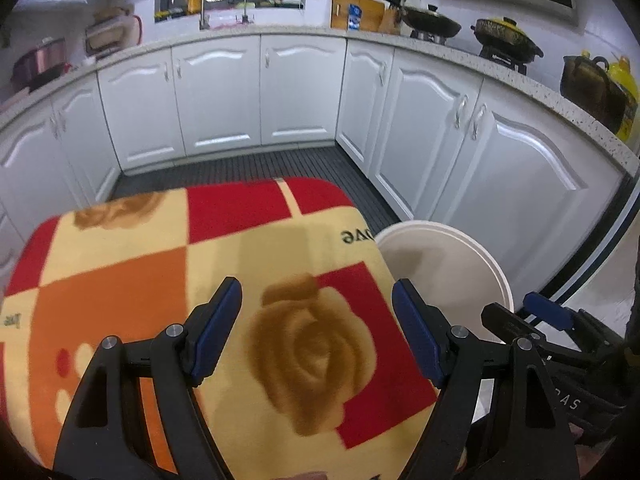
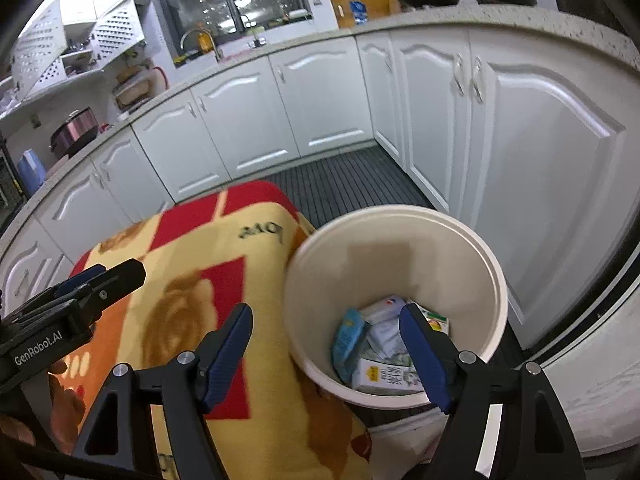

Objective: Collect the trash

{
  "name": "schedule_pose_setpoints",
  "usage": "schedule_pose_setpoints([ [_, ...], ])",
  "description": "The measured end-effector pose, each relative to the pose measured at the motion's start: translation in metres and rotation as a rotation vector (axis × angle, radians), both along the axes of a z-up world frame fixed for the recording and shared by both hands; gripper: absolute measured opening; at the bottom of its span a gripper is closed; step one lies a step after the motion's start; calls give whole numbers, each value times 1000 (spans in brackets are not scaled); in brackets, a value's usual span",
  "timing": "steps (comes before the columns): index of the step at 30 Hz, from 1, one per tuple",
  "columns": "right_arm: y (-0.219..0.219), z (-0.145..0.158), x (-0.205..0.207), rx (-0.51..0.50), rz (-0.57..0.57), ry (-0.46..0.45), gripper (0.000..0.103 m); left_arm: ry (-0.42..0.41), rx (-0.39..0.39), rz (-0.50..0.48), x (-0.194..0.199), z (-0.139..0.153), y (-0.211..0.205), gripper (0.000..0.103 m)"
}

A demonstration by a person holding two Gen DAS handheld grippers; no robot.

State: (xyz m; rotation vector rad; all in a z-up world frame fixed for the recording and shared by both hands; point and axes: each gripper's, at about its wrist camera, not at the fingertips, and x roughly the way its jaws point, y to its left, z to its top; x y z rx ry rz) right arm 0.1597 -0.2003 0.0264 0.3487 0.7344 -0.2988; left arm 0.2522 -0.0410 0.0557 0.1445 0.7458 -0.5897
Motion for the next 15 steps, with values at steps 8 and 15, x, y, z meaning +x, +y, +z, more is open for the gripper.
schedule_pose_setpoints([
  [8, 19, 29, -11, -78, -13, -53, 81, -71, -39, 10, -21, 21, 16, 77],
  [15, 39, 62, -28, -203, -30, -116, 84, -115, -72, 1, -37, 37, 21, 77],
])
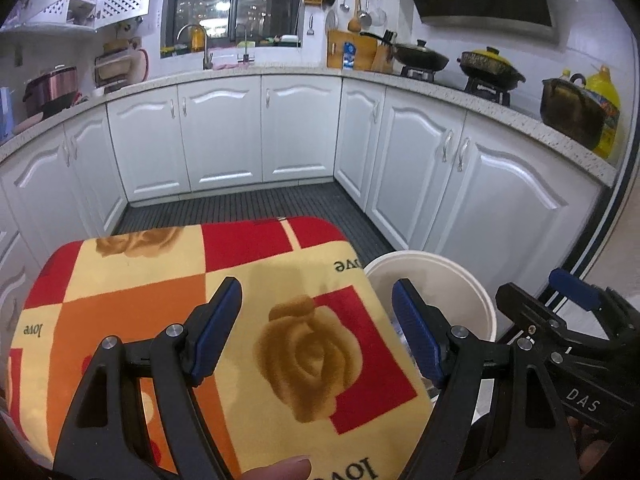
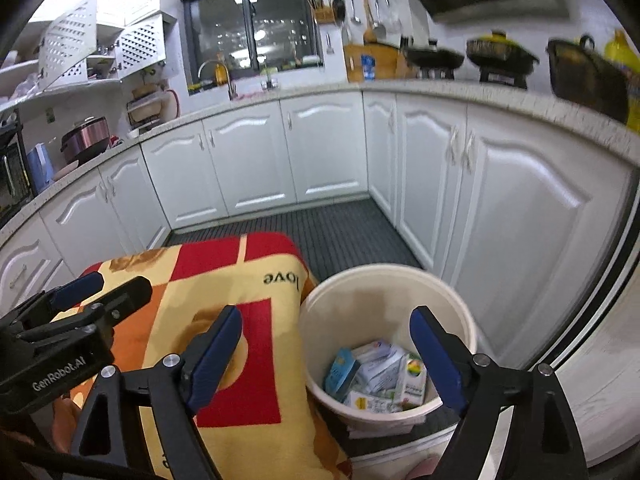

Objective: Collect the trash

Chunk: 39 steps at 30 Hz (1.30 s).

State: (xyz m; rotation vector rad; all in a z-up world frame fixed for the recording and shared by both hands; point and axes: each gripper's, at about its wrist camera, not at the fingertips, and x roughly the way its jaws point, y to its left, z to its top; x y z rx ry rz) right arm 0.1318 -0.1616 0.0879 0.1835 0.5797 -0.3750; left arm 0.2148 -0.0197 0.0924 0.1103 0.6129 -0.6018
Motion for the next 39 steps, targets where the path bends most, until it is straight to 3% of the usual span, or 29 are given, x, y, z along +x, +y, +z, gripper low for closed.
schedule_pose_setpoints([
  [4, 9, 13, -9, -46, -21, -36, 85, -21, -17, 2, -7, 7, 5, 77],
  [12, 15, 30, -22, -52, -35, -92, 94, -57, -52, 19, -16, 18, 18, 77],
  [19, 21, 36, -29, -62, -41, -120, 94, -64, -65, 33, -17, 20, 25, 77],
  [39, 20, 34, -30, -60, -45, -122, 95, -74, -48, 45, -17, 16, 25, 77],
])
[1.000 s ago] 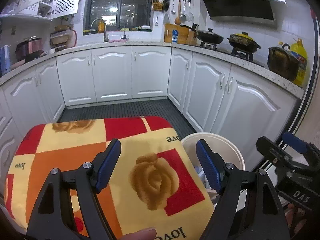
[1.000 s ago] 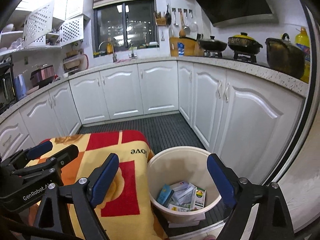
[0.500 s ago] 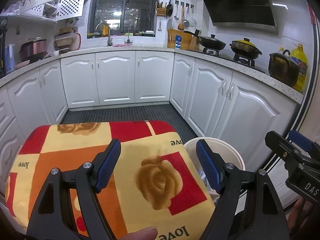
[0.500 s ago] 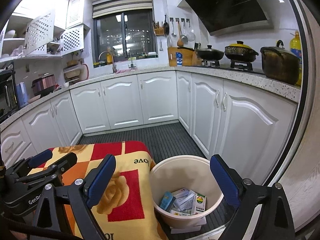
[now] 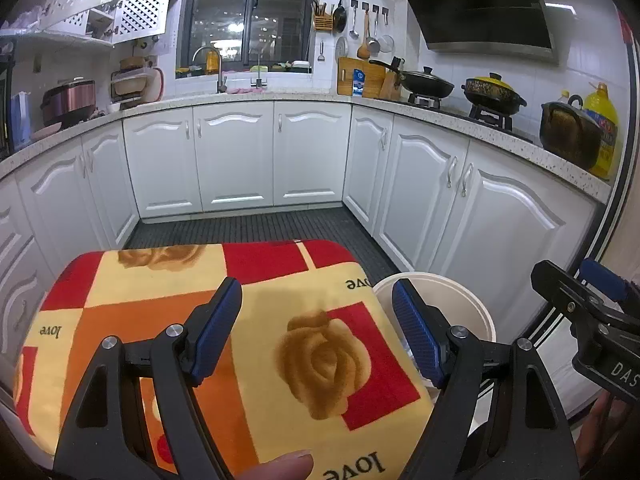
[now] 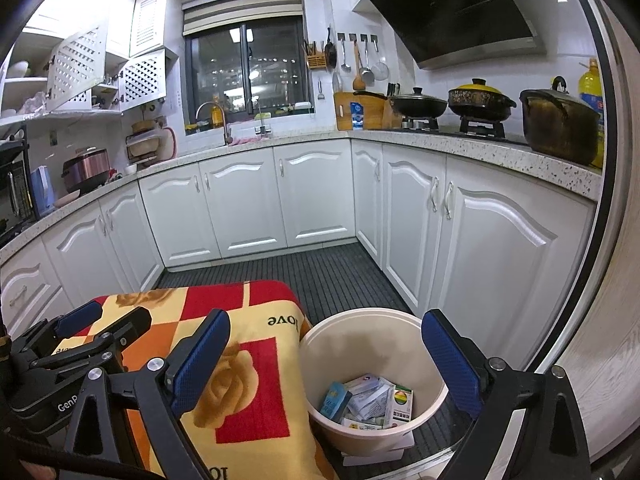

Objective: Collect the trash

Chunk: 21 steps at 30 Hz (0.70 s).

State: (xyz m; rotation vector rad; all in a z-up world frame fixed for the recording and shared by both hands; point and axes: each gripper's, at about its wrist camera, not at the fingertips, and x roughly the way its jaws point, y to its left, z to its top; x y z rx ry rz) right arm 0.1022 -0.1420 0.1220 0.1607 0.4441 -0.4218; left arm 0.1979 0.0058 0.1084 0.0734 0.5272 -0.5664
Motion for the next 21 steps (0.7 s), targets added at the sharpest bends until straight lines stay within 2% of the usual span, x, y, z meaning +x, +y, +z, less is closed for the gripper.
schedule_pose_setpoints([
  [21, -6, -3, 8, 11, 8, 17, 95, -5, 11, 8, 1, -1, 1, 77],
])
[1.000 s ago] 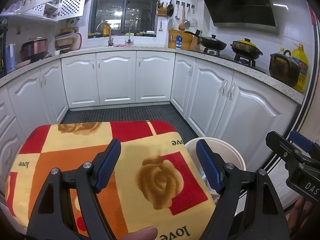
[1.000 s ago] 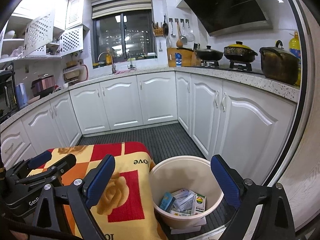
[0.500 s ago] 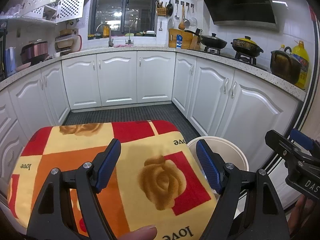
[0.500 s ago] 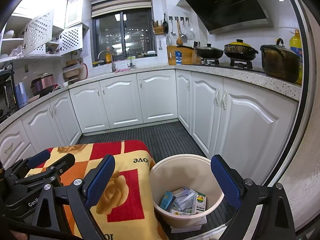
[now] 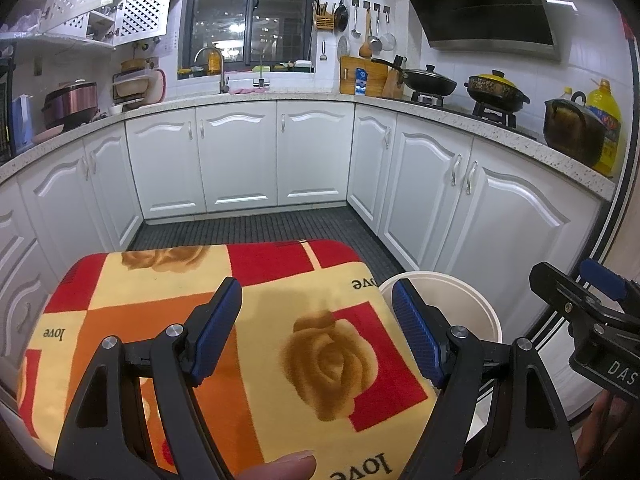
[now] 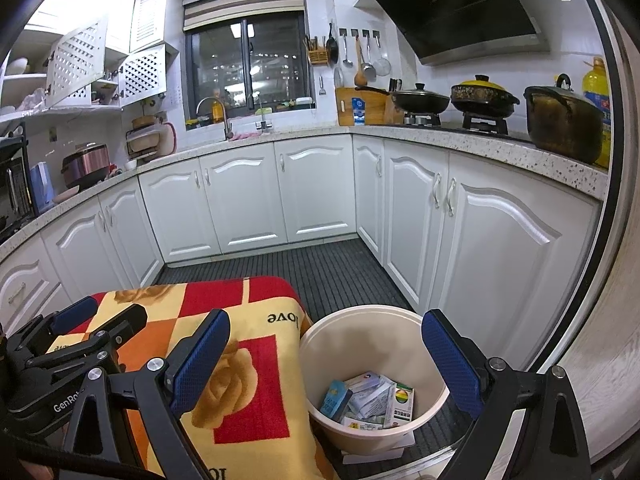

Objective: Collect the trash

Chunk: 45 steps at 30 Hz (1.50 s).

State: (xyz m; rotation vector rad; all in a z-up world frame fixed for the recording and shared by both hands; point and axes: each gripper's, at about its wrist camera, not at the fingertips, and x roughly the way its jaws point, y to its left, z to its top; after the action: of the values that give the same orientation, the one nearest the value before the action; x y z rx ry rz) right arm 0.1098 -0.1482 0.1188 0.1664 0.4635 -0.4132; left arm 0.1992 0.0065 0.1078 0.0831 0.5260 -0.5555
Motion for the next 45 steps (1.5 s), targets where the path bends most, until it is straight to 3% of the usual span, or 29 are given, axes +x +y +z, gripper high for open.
schedule_pose_setpoints([
  [45, -5, -16, 9, 18, 5, 45, 95, 12, 23, 1, 6, -13, 2, 77],
])
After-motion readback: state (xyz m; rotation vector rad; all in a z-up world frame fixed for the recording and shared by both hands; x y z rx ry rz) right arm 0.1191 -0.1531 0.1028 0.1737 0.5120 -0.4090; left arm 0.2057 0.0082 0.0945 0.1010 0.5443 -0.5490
